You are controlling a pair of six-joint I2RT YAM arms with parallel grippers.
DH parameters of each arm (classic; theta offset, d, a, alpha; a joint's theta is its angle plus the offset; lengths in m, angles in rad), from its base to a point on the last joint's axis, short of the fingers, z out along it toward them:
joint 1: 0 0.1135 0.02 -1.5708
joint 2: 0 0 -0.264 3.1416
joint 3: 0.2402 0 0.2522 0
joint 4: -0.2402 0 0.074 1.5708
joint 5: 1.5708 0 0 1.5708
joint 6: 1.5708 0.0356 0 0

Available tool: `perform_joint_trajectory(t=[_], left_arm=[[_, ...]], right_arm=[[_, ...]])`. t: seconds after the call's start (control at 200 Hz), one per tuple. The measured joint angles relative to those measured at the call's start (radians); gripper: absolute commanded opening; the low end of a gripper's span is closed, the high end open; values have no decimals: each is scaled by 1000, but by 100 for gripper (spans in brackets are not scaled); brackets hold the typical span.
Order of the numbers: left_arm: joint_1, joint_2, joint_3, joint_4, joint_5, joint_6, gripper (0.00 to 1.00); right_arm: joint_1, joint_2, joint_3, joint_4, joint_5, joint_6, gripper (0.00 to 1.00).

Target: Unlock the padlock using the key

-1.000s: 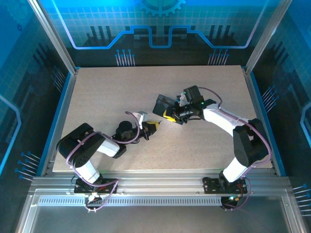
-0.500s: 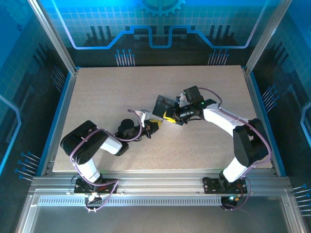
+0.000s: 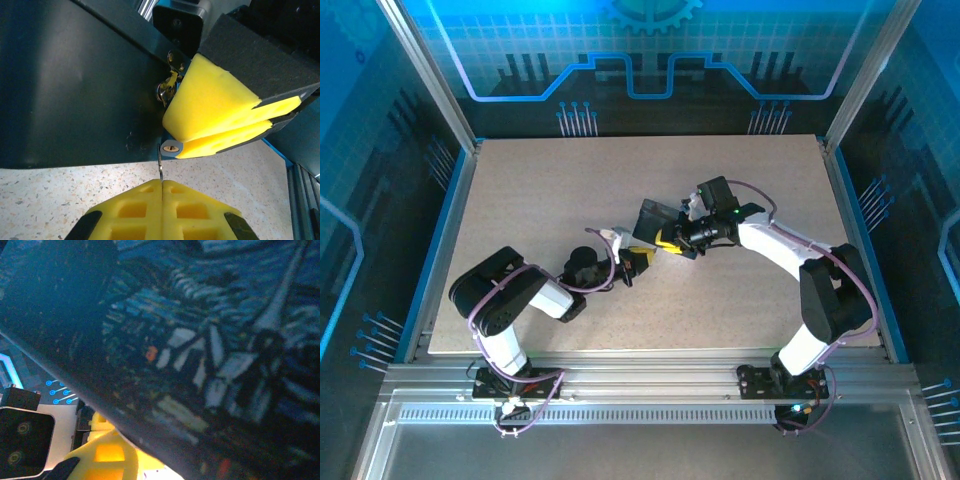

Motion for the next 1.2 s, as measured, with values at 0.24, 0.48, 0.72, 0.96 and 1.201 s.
perform_joint_trajectory(t=[0.24, 0.48, 0.72, 0.96, 1.201], left_arm=[[0, 0, -16, 22, -7, 0, 0], [-1, 0, -38, 33, -4, 19, 0], [-5, 0, -55, 39, 13, 43, 0], [-5, -4, -55, 45, 13, 52, 0], [-5, -12, -53, 46, 13, 56, 0]], right_arm=[[0, 0, 0, -5, 0, -1, 0], [0, 0, 0, -6, 0, -4, 0], [0, 0, 0, -6, 0, -7, 0], [0, 1, 0, -7, -1, -11, 0], [0, 5, 2, -8, -4, -26, 0]])
